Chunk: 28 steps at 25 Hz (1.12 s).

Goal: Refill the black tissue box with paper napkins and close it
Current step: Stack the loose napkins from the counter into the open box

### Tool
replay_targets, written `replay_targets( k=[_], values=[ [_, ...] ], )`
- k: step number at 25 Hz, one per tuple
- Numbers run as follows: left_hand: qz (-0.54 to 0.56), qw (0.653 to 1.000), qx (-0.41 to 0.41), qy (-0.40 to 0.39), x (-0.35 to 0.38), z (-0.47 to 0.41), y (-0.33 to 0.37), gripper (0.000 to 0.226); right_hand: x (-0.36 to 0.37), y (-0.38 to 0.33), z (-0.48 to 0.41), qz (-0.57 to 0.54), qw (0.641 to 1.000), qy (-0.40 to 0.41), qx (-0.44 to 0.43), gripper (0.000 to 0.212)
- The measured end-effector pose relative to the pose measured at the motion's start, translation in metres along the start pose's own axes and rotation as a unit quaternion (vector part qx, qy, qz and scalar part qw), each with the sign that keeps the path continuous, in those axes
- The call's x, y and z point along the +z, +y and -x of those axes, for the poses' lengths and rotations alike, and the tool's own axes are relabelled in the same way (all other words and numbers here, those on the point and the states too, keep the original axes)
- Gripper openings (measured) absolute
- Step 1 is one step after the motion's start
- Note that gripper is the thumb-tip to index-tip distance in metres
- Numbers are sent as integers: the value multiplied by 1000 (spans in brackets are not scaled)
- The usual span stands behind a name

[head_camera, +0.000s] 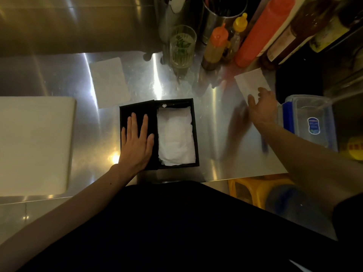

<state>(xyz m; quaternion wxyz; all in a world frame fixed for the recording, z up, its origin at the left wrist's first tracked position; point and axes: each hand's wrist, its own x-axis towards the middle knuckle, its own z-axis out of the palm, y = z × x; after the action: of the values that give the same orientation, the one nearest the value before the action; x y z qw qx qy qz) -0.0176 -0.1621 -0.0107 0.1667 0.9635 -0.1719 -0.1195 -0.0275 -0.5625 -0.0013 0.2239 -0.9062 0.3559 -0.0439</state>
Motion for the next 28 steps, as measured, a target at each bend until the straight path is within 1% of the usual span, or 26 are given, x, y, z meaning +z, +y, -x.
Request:
replay_targets(
  k=[3,8,11,13,16,18,28],
  values=[
    [1,1000,-7,-4,2,-5,9,61,0,11,-22,-7,999,5,35,45],
    [2,1000,-12,0,5,-7,15,60,4,20,-39,-8,996,-14,83,45],
    [5,1000,-21,-7,4,-7,16,61,5,28,-44,-3,997,-26,74,42],
    [6,1000,-23,-5,3,-6,18,60,6,31,-46,-8,998,-20,66,41],
    [7,1000,-26,-2,2,-6,19,60,6,30,-48,-13,997,-24,79,41],
    [6,1000,-27,-2,1,-6,20,60,7,29,-47,-6,997,-24,67,39],
    [9,1000,-27,-4,-1,-5,21,60,5,20,-38,-16,997,-21,66,24]
  ],
)
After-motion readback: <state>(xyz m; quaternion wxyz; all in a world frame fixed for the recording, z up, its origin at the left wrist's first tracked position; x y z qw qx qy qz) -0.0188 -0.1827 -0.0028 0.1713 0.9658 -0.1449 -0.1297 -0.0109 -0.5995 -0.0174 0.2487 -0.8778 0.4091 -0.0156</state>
